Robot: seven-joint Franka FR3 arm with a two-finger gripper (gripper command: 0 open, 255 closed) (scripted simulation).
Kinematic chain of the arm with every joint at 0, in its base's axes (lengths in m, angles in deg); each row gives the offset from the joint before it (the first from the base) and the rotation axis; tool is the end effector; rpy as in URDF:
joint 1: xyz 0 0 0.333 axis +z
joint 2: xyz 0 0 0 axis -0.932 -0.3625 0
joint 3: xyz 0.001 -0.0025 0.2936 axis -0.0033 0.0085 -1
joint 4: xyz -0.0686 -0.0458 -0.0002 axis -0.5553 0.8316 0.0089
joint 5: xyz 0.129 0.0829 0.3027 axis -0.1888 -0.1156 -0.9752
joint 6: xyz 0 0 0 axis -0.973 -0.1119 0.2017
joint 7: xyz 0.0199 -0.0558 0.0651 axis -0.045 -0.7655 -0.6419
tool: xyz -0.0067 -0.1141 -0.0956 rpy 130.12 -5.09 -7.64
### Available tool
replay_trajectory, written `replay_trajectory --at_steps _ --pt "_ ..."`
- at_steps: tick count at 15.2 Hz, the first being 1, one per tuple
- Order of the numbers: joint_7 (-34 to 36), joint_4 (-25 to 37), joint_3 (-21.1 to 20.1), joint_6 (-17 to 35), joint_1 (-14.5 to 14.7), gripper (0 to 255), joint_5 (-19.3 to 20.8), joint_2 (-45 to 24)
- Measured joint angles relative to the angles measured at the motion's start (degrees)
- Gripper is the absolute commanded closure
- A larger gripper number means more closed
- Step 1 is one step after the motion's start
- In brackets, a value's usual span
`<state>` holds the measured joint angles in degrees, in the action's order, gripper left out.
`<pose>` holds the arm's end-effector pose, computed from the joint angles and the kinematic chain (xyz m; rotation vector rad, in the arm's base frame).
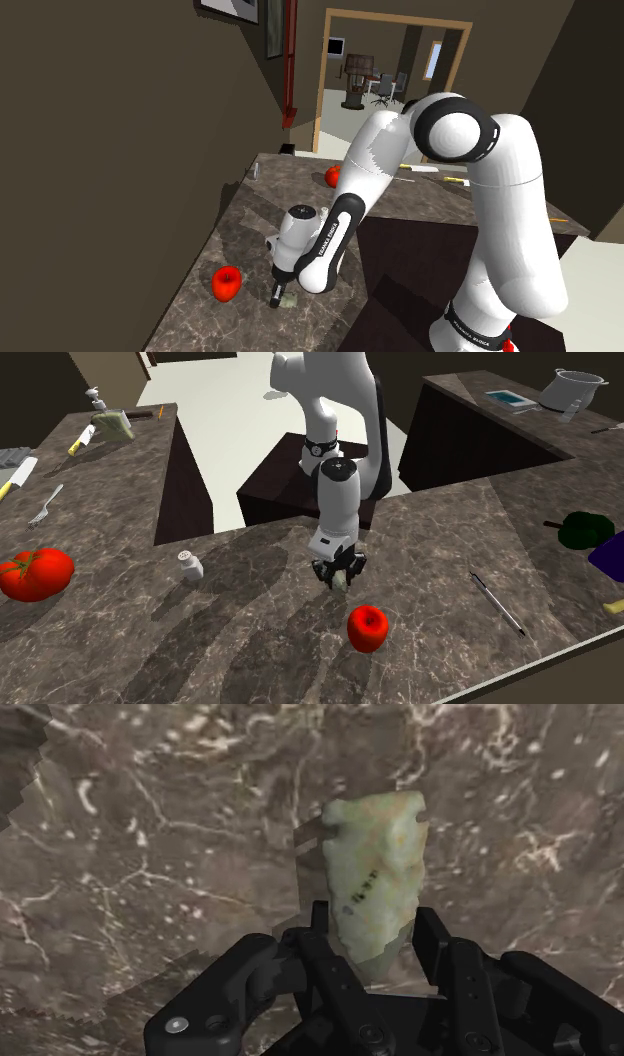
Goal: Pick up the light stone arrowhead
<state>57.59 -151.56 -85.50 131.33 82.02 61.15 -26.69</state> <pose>0.4458 0.1766 0.1263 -2.9554 -0.7493 -0.2382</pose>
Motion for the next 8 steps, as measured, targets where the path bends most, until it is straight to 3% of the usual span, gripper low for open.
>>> replay_trajectory --at_steps 8 --pt "-0.3 -1.7 -1.2 -4.3 -1.1 255 -0.6 5.8"
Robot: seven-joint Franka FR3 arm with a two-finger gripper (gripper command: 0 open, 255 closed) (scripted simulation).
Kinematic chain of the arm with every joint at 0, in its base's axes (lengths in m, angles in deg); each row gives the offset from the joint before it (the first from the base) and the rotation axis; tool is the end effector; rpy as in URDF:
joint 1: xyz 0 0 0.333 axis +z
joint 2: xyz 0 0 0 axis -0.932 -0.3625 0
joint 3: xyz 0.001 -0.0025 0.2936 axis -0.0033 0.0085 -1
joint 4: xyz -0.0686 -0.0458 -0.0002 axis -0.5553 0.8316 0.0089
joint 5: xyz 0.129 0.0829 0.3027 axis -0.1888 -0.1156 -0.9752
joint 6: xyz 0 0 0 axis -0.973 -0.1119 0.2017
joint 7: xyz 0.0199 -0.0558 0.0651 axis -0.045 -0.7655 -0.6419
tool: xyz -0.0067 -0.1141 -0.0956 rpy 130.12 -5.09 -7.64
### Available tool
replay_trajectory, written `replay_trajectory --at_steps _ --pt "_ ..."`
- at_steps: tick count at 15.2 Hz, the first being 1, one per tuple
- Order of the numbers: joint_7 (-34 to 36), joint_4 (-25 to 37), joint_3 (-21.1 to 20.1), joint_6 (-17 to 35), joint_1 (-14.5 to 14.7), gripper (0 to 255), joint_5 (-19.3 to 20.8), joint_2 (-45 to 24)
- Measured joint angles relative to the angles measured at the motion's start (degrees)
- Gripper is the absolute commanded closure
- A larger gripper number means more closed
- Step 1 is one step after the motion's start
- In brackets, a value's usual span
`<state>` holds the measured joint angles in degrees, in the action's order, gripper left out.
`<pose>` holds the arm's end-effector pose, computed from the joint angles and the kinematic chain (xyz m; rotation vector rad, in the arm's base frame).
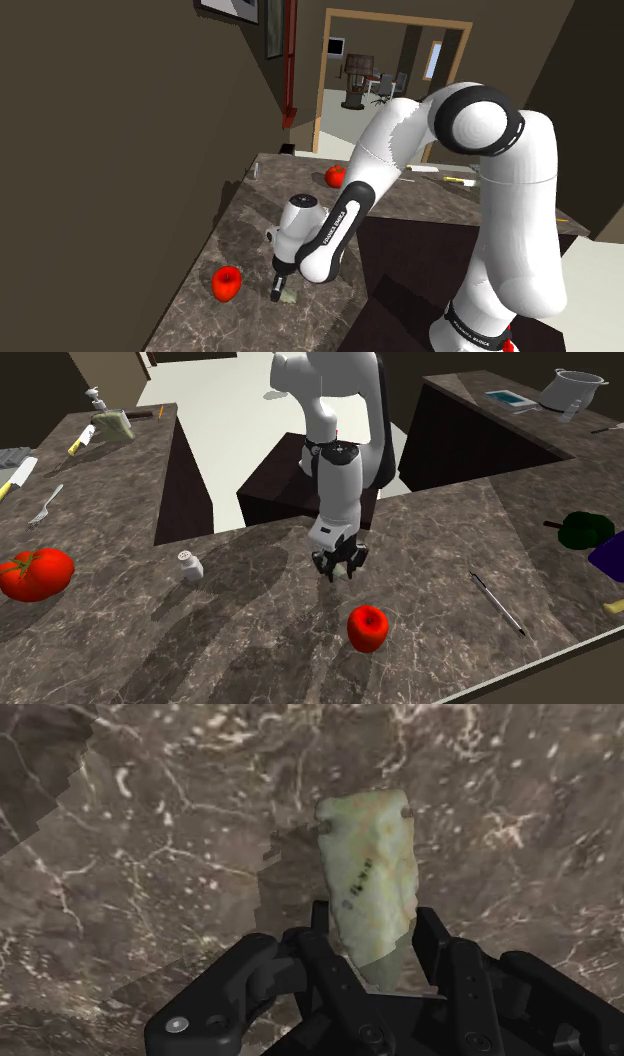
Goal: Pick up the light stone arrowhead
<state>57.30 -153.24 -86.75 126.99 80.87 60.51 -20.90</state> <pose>0.4429 0.1752 0.1580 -2.9551 -0.7513 -0.2323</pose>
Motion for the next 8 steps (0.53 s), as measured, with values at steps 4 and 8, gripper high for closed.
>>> replay_trajectory --at_steps 4,8 --pt "-0.2 -0.5 -0.7 -2.9 -0.5 255 -0.5 3.3" --pt "-0.4 -0.9 -1.2 -5.4 -1.0 255 -1.1 6.3"
